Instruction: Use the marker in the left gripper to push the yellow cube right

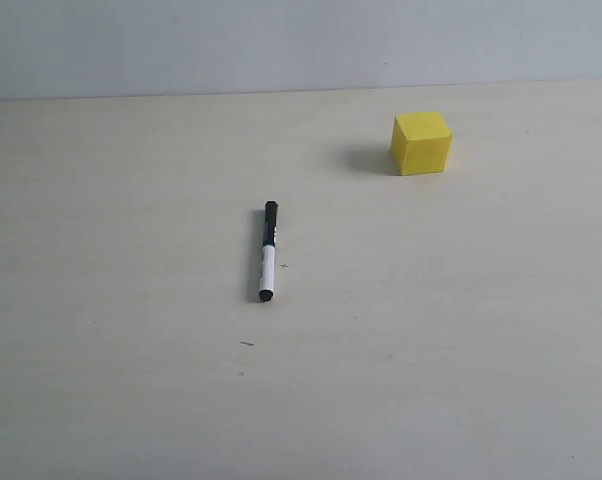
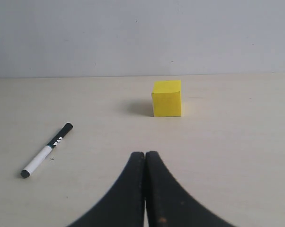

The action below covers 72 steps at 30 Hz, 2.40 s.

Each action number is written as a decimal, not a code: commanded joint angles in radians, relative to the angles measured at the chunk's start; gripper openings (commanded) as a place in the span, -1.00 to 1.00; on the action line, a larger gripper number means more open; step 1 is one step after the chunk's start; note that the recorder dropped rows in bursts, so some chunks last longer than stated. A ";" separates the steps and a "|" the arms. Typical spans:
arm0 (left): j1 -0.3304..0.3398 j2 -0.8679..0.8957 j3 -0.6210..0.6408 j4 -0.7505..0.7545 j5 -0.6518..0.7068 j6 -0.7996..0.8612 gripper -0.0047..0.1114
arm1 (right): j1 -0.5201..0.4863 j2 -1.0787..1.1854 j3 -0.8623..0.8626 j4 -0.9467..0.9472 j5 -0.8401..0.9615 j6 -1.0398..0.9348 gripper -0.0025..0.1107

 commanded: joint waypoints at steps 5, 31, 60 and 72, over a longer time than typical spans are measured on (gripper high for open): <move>0.001 -0.004 0.084 0.003 0.113 0.005 -0.90 | 0.001 -0.005 0.004 -0.001 -0.007 -0.003 -0.96; 0.001 -0.235 0.146 0.074 0.250 0.012 -0.90 | 0.001 -0.005 0.004 -0.003 -0.007 -0.003 -0.96; 0.001 -0.235 0.146 -0.267 0.209 0.469 -0.90 | 0.001 -0.005 0.004 -0.003 -0.007 -0.003 -0.96; 0.001 -0.235 0.146 -0.265 0.209 0.468 -0.90 | 0.001 -0.005 0.004 -0.003 -0.007 -0.003 -0.96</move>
